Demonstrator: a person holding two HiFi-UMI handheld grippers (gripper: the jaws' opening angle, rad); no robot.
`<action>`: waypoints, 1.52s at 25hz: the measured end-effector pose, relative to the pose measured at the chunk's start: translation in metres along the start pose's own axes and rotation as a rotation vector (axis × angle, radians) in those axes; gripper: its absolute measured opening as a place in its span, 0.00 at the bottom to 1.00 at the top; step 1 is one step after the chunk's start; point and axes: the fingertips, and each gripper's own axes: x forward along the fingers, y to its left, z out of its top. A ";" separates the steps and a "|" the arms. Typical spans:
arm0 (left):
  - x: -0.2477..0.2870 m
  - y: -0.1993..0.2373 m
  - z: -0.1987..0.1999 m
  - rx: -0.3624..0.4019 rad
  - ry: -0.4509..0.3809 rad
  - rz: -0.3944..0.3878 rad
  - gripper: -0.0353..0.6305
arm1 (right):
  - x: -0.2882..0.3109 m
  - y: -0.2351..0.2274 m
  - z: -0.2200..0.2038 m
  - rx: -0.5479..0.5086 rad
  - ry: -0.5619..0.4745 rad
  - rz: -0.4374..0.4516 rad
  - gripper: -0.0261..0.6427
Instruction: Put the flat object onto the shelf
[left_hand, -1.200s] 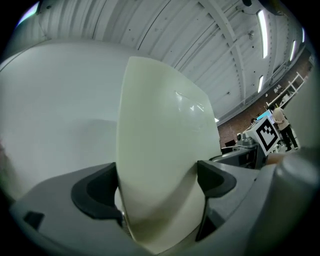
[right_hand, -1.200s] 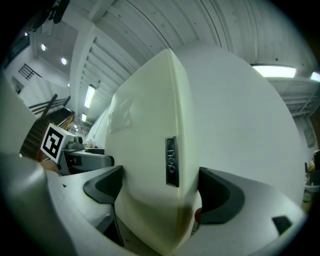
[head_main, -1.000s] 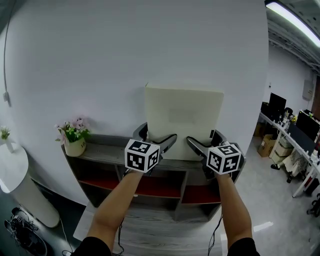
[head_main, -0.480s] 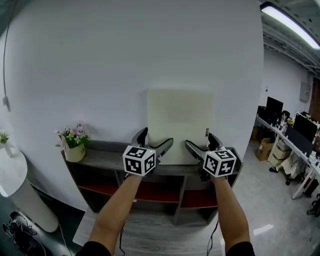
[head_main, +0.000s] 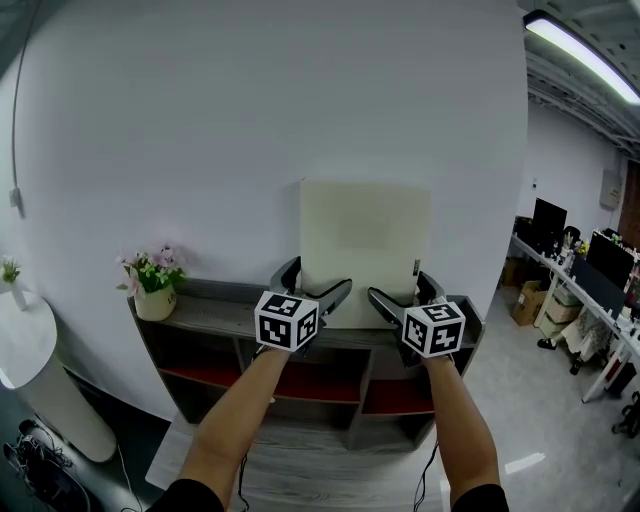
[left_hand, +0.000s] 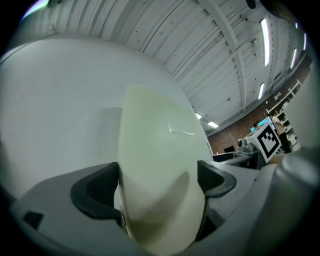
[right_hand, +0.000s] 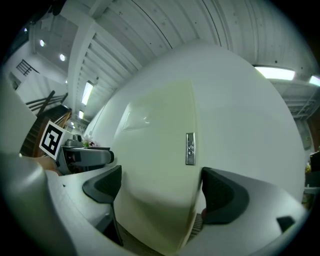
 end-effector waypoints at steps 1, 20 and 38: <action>-0.001 0.000 0.000 0.002 0.002 0.001 0.79 | 0.000 0.001 0.000 -0.003 0.003 -0.001 0.77; -0.056 -0.011 0.031 0.057 -0.095 0.073 0.79 | -0.059 0.009 0.022 0.005 -0.099 -0.072 0.77; -0.194 -0.039 -0.021 -0.021 -0.148 0.294 0.06 | -0.158 0.112 -0.018 -0.125 -0.187 -0.100 0.08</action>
